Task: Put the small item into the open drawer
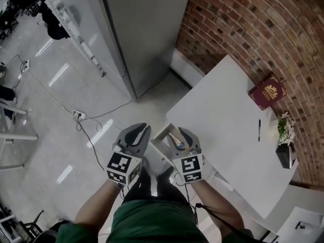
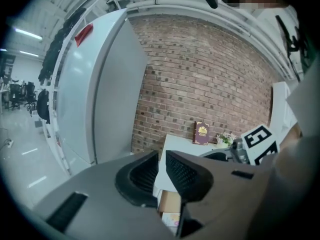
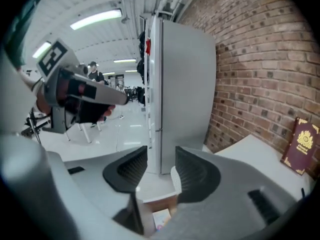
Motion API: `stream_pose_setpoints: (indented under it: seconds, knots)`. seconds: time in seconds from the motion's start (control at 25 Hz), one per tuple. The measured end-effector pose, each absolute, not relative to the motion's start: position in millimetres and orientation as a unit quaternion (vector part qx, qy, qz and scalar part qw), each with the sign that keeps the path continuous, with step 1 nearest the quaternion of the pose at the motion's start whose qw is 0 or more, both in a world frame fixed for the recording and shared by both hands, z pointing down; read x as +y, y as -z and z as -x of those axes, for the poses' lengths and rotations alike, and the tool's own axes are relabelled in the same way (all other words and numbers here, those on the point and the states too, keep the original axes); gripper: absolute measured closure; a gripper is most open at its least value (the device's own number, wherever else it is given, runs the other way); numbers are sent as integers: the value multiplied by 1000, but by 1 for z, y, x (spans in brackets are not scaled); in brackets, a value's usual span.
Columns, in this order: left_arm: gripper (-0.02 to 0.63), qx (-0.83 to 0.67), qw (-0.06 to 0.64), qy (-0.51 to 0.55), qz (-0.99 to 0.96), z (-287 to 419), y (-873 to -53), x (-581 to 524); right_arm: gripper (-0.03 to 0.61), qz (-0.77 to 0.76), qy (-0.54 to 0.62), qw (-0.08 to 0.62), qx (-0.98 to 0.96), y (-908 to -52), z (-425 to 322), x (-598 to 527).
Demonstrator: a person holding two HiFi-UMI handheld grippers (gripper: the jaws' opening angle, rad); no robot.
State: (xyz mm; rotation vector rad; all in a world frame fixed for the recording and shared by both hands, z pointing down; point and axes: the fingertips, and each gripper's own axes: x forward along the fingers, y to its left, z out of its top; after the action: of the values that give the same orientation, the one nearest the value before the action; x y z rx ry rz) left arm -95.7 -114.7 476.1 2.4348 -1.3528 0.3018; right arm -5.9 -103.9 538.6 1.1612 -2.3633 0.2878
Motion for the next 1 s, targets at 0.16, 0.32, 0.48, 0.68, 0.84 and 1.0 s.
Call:
stream_pose_setpoints:
  seconds: [0.16,0.32,0.48,0.68,0.84,1.0]
  knots:
    - [575,-472,147,-87,-865,87,-441,-121,419,-439,-79,187,-875,-472,10,-117]
    - [575,-469,114,-61,-873,79,-396,-131,442,-458,-48,141,-876,-411,3,-128]
    - [575,-459,95,-41,-883,70,-354,-141,456,-475,-16,102,-874,-356,-6,-142]
    - [575,-451,63,0,-890,60,-302,-146,471,-491,15,60,-869,-301,-16,-149]
    - [575,-443,39,30,-895,50,-269,-145,491,-502,35,33,-864,-270,-23,-149]
    - [577,-438,3,44,-898,44,-241,-143,502,-511,61,19,-857,-248,-27,-149]
